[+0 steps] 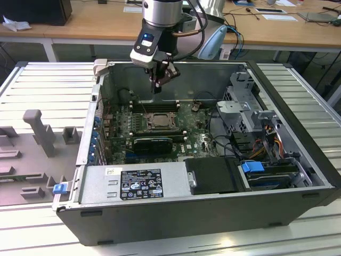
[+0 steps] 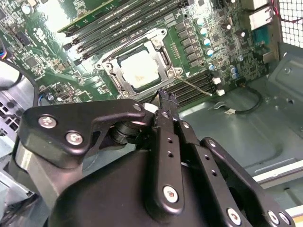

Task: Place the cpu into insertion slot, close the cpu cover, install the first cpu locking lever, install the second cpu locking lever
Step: 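Install the first cpu locking lever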

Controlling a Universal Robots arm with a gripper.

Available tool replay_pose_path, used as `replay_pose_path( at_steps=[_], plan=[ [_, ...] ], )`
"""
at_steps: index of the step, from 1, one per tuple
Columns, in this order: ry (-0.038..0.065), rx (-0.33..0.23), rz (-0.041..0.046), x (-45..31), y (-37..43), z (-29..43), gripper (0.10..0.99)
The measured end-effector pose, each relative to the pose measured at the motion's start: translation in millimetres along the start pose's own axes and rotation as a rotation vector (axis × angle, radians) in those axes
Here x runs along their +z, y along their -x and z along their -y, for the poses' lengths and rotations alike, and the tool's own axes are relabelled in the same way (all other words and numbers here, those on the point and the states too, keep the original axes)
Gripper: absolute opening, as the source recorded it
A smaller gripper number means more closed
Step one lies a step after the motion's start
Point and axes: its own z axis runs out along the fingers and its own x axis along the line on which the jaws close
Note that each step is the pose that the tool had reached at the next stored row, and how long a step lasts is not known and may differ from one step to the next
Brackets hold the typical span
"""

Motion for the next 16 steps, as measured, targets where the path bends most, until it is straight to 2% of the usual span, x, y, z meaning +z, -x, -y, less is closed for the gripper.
replay_pose_path(
  at_steps=[14,16],
  plan=[
    [-0.006,-0.132,0.0007,0.2,0.0,0.0,0.106],
    [-0.008,-0.171,0.0009,0.3,0.0,0.0,0.106]
  ],
)
